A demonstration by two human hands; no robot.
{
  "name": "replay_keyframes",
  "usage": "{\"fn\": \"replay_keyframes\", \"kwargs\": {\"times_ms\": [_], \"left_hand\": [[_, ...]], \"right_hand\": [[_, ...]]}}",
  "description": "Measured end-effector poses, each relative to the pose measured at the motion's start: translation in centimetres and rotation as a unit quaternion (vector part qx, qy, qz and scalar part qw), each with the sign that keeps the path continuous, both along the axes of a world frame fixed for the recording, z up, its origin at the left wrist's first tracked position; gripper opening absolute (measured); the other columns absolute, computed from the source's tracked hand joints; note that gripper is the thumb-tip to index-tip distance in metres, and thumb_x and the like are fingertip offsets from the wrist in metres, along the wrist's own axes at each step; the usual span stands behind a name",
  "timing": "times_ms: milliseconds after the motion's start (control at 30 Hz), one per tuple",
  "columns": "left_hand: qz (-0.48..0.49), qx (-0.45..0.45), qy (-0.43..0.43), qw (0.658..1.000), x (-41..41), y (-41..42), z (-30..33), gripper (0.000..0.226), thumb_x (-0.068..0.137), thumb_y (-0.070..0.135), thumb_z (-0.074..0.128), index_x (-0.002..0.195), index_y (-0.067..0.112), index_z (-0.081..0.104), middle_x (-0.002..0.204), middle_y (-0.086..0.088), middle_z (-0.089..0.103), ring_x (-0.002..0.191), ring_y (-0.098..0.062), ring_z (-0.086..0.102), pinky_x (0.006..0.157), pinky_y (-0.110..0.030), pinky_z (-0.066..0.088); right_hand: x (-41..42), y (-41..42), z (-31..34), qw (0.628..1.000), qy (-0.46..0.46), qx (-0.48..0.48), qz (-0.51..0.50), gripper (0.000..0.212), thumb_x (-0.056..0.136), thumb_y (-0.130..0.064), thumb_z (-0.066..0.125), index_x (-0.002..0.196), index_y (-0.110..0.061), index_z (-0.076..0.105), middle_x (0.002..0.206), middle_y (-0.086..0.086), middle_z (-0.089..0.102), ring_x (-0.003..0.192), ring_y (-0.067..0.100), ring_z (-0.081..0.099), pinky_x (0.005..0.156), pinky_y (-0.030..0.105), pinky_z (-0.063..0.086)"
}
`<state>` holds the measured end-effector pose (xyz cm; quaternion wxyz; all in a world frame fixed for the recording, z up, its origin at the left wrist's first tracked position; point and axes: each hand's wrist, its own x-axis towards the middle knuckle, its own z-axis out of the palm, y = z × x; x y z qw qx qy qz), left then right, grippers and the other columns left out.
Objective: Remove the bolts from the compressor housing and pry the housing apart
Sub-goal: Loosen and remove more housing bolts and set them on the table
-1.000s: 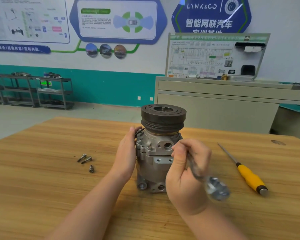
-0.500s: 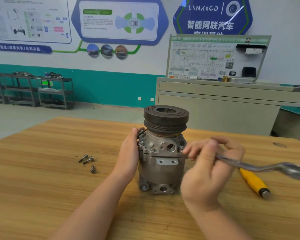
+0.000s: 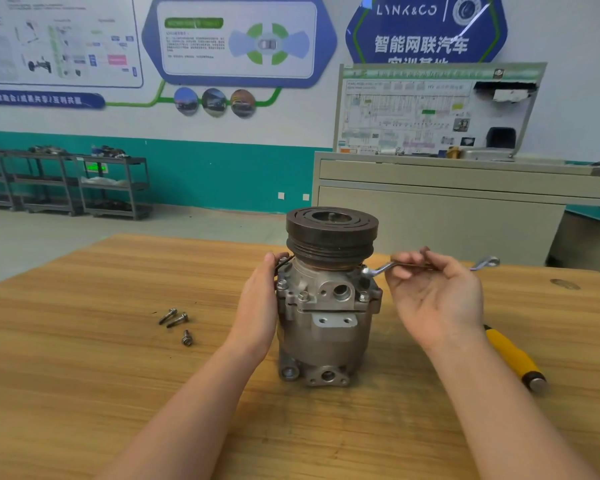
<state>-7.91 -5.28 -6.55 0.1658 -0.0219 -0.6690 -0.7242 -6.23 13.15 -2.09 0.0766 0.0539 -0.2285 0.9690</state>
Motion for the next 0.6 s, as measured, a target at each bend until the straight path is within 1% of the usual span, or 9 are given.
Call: {"fn": "replay_keyframes", "kwargs": {"times_ms": [67, 133, 233, 300, 400, 467, 500, 533, 600], "left_hand": [[0.002, -0.002, 0.000, 1.000, -0.1, 0.0, 0.0, 0.048, 0.107, 0.044, 0.024, 0.125, 0.026, 0.065, 0.123, 0.005, 0.069, 0.121, -0.012, 0.058, 0.113, -0.045, 0.038], [0.002, -0.004, -0.002, 1.000, -0.1, -0.1, 0.0, 0.047, 0.107, 0.044, 0.025, 0.123, 0.028, 0.066, 0.122, 0.005, 0.069, 0.121, -0.013, 0.058, 0.112, -0.046, 0.039], [0.000, -0.013, 0.000, 1.000, -0.2, -0.1, 0.0, 0.048, 0.106, 0.046, 0.024, 0.128, 0.028, 0.063, 0.129, 0.002, 0.065, 0.127, -0.016, 0.054, 0.114, -0.048, 0.036], [-0.004, -0.016, -0.001, 1.000, -0.1, 0.0, 0.0, 0.048, 0.106, 0.047, 0.025, 0.131, 0.028, 0.062, 0.132, 0.001, 0.063, 0.129, -0.018, 0.051, 0.114, -0.048, 0.035], [-0.007, -0.011, 0.004, 1.000, 0.0, -0.1, 0.1, 0.045, 0.107, 0.043, 0.028, 0.127, 0.026, 0.064, 0.124, 0.004, 0.068, 0.122, -0.013, 0.057, 0.109, -0.040, 0.041], [-0.004, -0.011, 0.011, 1.000, 0.1, 0.0, 0.1, 0.043, 0.107, 0.040, 0.029, 0.123, 0.025, 0.066, 0.118, 0.006, 0.070, 0.116, -0.008, 0.060, 0.103, -0.031, 0.044], [-0.002, -0.013, 0.013, 1.000, 0.1, 0.0, 0.1, 0.042, 0.107, 0.039, 0.029, 0.123, 0.024, 0.066, 0.117, 0.007, 0.070, 0.115, -0.007, 0.060, 0.100, -0.028, 0.045], [0.000, -0.014, 0.014, 1.000, 0.1, 0.0, 0.1, 0.042, 0.107, 0.039, 0.029, 0.123, 0.024, 0.065, 0.118, 0.006, 0.069, 0.115, -0.008, 0.060, 0.099, -0.028, 0.045], [0.003, -0.013, 0.014, 1.000, 0.2, 0.0, 0.1, 0.043, 0.107, 0.039, 0.030, 0.127, 0.022, 0.063, 0.124, 0.004, 0.067, 0.120, -0.010, 0.057, 0.106, -0.034, 0.043]], "right_hand": [[0.5, 0.3, 0.0, 0.999, 0.024, 0.005, -0.043, 0.022, 0.098, -0.005, 0.031, 0.080, -0.011, 0.043, 0.056, 0.004, 0.051, 0.054, 0.021, 0.059, 0.045, 0.019, 0.042], [0.9, 0.3, 0.0, 0.989, 0.059, 0.071, -0.115, 0.020, 0.101, -0.006, 0.033, 0.086, -0.013, 0.044, 0.057, 0.004, 0.055, 0.059, 0.023, 0.063, 0.047, 0.021, 0.045], [1.5, -0.2, -0.1, 0.950, 0.127, 0.187, -0.216, 0.016, 0.103, -0.005, 0.034, 0.093, -0.017, 0.041, 0.054, 0.002, 0.057, 0.056, 0.022, 0.064, 0.046, 0.021, 0.042], [1.8, -0.7, -0.2, 0.924, 0.162, 0.240, -0.248, 0.017, 0.103, -0.005, 0.033, 0.096, -0.019, 0.040, 0.054, -0.001, 0.057, 0.056, 0.022, 0.063, 0.046, 0.020, 0.040], [2.4, -1.2, -0.6, 0.889, 0.219, 0.289, -0.280, 0.013, 0.099, -0.010, 0.035, 0.099, -0.022, 0.039, 0.056, 0.000, 0.058, 0.057, 0.022, 0.062, 0.047, 0.022, 0.040], [2.8, -1.6, -1.0, 0.848, 0.273, 0.326, -0.318, 0.016, 0.098, -0.010, 0.034, 0.101, -0.025, 0.038, 0.059, -0.002, 0.058, 0.057, 0.023, 0.059, 0.050, 0.025, 0.042], [3.0, -1.8, -1.2, 0.819, 0.304, 0.347, -0.341, 0.020, 0.099, -0.009, 0.033, 0.103, -0.028, 0.038, 0.061, -0.004, 0.058, 0.057, 0.024, 0.058, 0.053, 0.025, 0.044], [3.2, -2.2, -1.4, 0.785, 0.336, 0.371, -0.364, 0.025, 0.100, -0.010, 0.033, 0.105, -0.034, 0.038, 0.064, -0.005, 0.058, 0.057, 0.024, 0.057, 0.056, 0.027, 0.045], [3.6, -3.2, -1.9, 0.717, 0.391, 0.417, -0.401, 0.033, 0.101, -0.014, 0.034, 0.110, -0.045, 0.038, 0.068, 0.003, 0.053, 0.059, 0.021, 0.056, 0.061, 0.031, 0.048]]}}
